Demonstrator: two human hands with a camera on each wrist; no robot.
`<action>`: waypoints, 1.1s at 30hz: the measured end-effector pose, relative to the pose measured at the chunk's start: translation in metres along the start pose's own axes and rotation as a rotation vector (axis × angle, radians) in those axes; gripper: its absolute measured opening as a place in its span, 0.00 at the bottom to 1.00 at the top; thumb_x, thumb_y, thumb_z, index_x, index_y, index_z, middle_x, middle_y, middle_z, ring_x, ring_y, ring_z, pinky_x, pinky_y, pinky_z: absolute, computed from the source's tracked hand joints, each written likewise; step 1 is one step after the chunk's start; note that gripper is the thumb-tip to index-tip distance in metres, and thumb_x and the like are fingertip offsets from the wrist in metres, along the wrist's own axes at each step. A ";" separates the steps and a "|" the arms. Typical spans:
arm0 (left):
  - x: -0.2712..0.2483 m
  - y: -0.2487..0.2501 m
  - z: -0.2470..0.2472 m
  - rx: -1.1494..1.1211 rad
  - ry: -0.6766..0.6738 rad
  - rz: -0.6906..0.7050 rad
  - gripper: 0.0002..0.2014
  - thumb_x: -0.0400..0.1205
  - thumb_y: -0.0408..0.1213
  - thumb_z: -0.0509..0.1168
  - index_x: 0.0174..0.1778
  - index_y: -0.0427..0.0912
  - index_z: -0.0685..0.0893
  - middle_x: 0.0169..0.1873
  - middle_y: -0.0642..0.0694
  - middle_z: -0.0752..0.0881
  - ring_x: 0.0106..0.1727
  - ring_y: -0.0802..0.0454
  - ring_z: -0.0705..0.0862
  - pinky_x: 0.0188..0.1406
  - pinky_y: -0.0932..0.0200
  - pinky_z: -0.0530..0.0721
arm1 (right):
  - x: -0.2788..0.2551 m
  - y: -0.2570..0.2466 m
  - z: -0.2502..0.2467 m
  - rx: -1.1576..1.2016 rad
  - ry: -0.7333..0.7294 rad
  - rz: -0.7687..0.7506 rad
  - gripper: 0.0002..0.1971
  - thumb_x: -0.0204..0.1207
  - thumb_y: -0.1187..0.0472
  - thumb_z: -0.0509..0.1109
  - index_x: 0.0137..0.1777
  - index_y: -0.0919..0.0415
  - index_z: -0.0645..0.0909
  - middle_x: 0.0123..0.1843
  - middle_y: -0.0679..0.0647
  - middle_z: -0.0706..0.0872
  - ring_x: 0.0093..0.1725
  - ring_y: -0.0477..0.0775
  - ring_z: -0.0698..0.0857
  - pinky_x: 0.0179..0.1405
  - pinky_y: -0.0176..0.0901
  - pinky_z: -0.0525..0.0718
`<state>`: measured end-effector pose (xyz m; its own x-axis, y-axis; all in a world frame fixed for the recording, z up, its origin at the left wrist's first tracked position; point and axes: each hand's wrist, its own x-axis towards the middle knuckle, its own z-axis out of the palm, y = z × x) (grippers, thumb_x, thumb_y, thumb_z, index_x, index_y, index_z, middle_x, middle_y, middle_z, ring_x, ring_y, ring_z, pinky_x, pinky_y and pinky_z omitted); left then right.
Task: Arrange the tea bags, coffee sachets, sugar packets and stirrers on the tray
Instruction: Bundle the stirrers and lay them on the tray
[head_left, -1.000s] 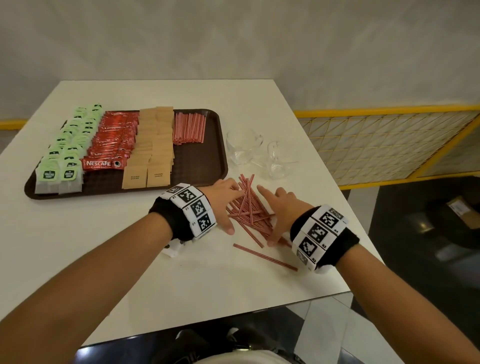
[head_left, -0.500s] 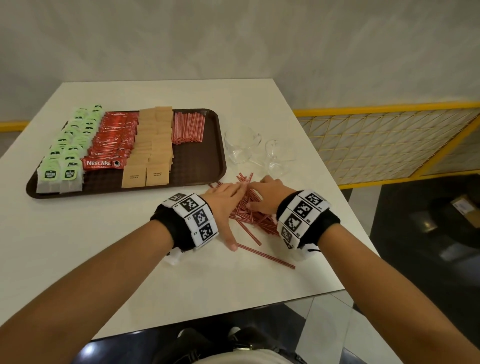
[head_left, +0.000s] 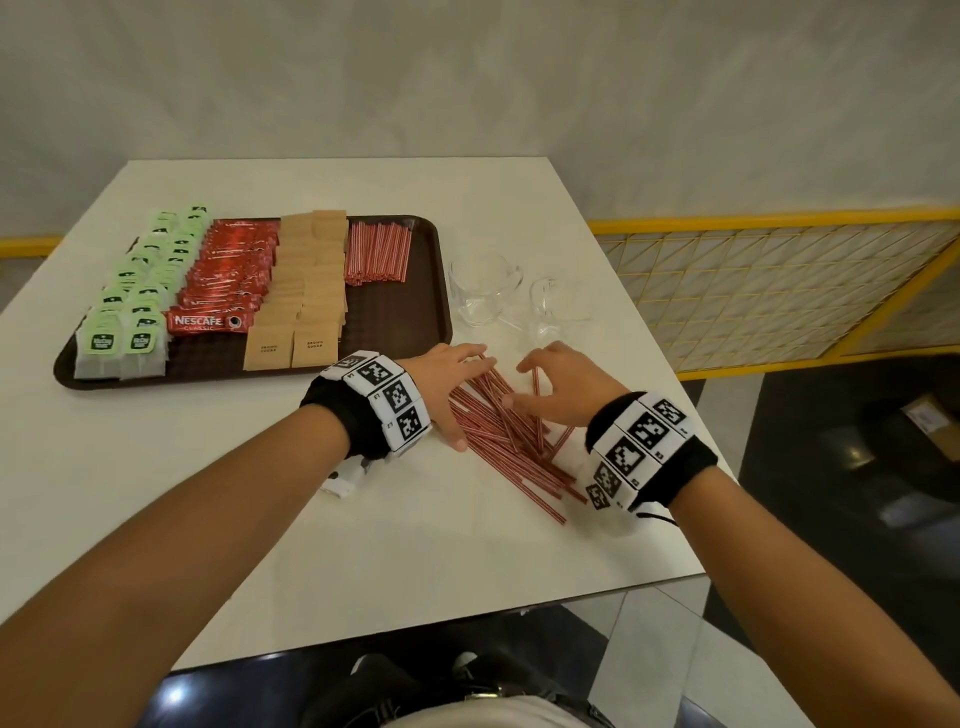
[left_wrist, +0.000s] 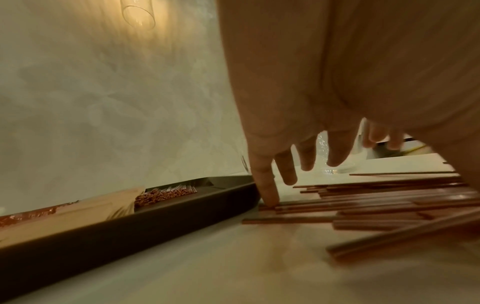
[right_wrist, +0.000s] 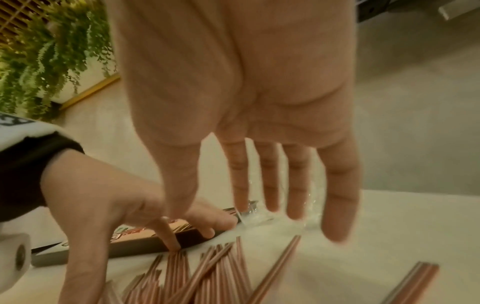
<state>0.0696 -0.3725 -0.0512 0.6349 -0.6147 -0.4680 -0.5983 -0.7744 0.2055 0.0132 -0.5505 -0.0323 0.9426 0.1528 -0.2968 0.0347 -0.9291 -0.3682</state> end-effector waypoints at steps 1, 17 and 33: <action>0.000 0.000 -0.001 0.005 -0.012 -0.003 0.55 0.68 0.52 0.77 0.83 0.45 0.48 0.82 0.45 0.47 0.82 0.43 0.49 0.79 0.48 0.51 | -0.003 0.001 -0.001 -0.026 -0.047 0.090 0.39 0.69 0.37 0.71 0.74 0.58 0.68 0.72 0.58 0.69 0.72 0.59 0.70 0.70 0.52 0.72; 0.000 0.005 -0.007 0.070 -0.028 0.034 0.54 0.72 0.40 0.75 0.83 0.42 0.42 0.83 0.45 0.47 0.81 0.45 0.50 0.81 0.49 0.54 | -0.015 -0.020 0.022 -0.233 -0.093 0.252 0.50 0.57 0.38 0.80 0.72 0.64 0.63 0.68 0.61 0.69 0.68 0.61 0.70 0.60 0.52 0.78; 0.000 0.017 0.001 -0.116 0.087 0.101 0.26 0.73 0.34 0.72 0.68 0.47 0.79 0.64 0.45 0.73 0.62 0.46 0.78 0.63 0.55 0.76 | 0.006 -0.035 0.015 -0.136 -0.132 0.129 0.20 0.66 0.60 0.78 0.55 0.63 0.76 0.43 0.55 0.77 0.43 0.55 0.79 0.37 0.42 0.77</action>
<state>0.0589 -0.3860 -0.0482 0.6173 -0.6970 -0.3648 -0.6042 -0.7170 0.3476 0.0128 -0.5124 -0.0342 0.8910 0.0642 -0.4494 -0.0306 -0.9792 -0.2006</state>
